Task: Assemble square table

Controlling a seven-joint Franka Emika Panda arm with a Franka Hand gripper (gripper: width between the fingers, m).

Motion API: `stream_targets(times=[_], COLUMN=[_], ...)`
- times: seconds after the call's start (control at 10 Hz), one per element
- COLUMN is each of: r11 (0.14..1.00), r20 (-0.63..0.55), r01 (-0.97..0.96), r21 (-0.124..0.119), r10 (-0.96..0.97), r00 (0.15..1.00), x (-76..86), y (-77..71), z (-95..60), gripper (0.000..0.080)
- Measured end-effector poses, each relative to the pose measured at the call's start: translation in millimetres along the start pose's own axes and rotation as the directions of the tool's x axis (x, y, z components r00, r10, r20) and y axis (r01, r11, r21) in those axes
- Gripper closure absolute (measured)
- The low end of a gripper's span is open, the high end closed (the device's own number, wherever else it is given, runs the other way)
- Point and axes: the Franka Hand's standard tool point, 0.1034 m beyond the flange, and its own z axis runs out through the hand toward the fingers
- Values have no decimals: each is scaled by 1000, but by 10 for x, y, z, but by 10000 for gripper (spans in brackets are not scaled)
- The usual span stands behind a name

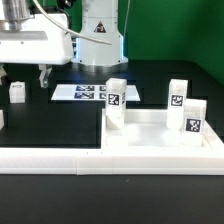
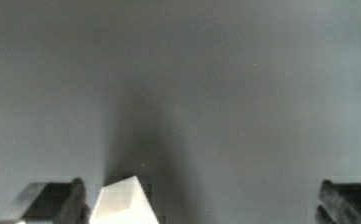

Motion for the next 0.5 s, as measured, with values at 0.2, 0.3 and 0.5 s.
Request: stream_targets(times=[0.2,0.3,0.5], r11=[1000,1000,998], r20=[3,33,107], r01=[2,17,56], r21=[0,3,13], r10=[-2,-17,-57], r00=[1000,999,993], x=[-17,-177,-520], y=[16,134,523], z=[12,100,243], gripper=[150,150,150])
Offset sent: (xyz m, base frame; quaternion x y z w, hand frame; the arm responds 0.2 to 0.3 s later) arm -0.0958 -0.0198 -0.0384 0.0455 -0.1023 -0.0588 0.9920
